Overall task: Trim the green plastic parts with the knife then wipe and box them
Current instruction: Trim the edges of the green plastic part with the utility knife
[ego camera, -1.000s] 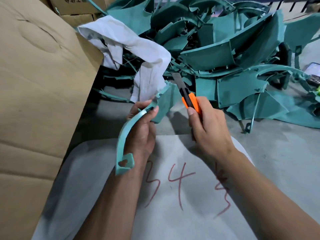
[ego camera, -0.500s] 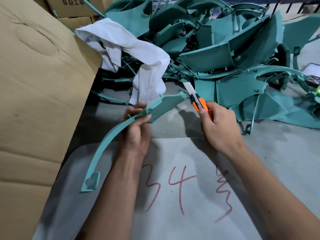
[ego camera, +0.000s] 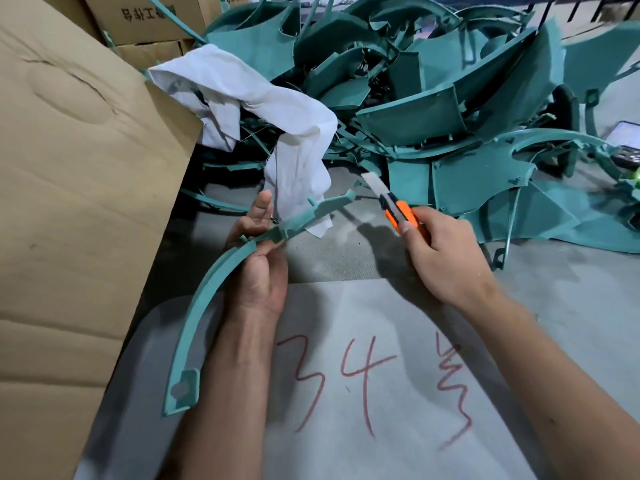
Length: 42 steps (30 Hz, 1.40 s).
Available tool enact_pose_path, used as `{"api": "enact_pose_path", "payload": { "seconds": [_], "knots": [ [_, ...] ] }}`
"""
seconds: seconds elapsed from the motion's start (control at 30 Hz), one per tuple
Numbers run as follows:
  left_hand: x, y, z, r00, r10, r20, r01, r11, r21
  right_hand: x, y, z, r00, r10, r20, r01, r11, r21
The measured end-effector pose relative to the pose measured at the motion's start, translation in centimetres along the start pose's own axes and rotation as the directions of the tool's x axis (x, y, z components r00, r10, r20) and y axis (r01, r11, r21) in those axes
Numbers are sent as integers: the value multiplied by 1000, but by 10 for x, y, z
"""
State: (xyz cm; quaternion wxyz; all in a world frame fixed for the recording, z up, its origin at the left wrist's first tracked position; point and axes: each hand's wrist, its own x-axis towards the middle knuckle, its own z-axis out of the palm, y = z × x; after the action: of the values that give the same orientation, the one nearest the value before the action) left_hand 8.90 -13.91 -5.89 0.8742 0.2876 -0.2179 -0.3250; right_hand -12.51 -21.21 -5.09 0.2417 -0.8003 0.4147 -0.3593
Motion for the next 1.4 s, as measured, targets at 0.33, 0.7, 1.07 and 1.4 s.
{"api": "enact_pose_path", "payload": {
  "seconds": [0.33, 0.7, 1.07, 1.4],
  "knots": [
    [2, 3, -4, 997, -50, 51, 54, 994, -98, 0, -4, -1, 995, -21, 94, 16, 998, 57],
    [1, -2, -4, 994, -96, 46, 103, 980, -171, 0, -3, -1, 986, 66, 153, -96, 976, 196],
    [3, -7, 0, 999, -23, -25, 22, 999, -42, -13, -14, 8, 974, -202, 97, 172, 950, 261],
    [2, -10, -2, 994, 108, -10, -105, 985, 138, 1, 4, 3, 990, 51, -133, -43, 997, 67]
  ]
}}
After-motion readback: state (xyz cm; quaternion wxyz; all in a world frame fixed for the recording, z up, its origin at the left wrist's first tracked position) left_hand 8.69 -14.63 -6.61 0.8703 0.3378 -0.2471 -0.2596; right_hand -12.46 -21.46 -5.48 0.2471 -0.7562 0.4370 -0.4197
